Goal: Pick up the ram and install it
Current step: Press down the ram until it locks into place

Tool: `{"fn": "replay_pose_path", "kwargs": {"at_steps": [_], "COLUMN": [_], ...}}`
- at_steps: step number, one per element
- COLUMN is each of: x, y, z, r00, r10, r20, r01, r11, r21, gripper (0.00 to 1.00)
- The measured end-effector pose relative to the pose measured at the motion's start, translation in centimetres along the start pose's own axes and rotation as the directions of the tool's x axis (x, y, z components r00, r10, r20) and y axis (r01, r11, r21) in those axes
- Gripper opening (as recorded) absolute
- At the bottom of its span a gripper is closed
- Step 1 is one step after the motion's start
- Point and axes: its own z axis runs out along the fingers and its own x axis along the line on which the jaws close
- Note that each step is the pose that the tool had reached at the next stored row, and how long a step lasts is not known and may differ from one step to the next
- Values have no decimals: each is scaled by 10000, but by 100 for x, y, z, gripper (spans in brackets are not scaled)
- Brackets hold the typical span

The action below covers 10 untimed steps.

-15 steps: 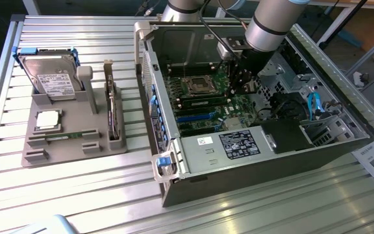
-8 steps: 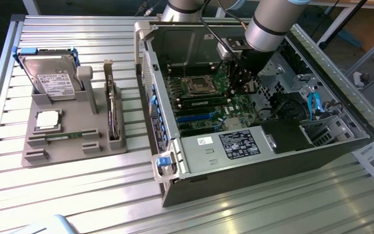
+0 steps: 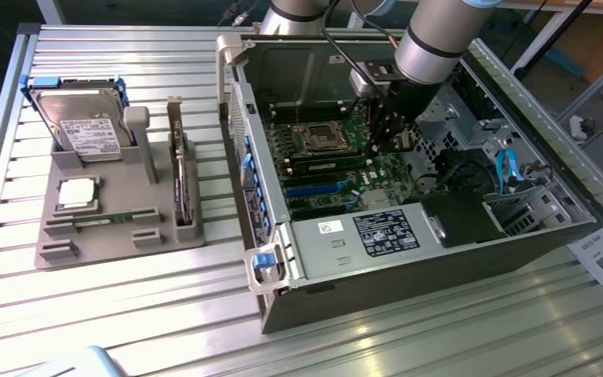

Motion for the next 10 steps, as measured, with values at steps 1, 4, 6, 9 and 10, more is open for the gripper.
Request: {"fn": "replay_pose_path", "kwargs": {"at_steps": [1, 4, 6, 9, 10], "x": [0, 0, 1, 1, 1], "y": [0, 0, 0, 0, 0], "z": [3, 13, 20, 20, 22], "r00": [10000, 10000, 10000, 10000, 10000], "r10": [0, 0, 1, 1, 0], "r20": [0, 0, -2, -2, -1], "r01": [0, 0, -1, -1, 0], "r11": [10000, 10000, 10000, 10000, 10000], "r21": [0, 0, 0, 0, 0], "gripper": [10, 10, 10, 10, 10]}}
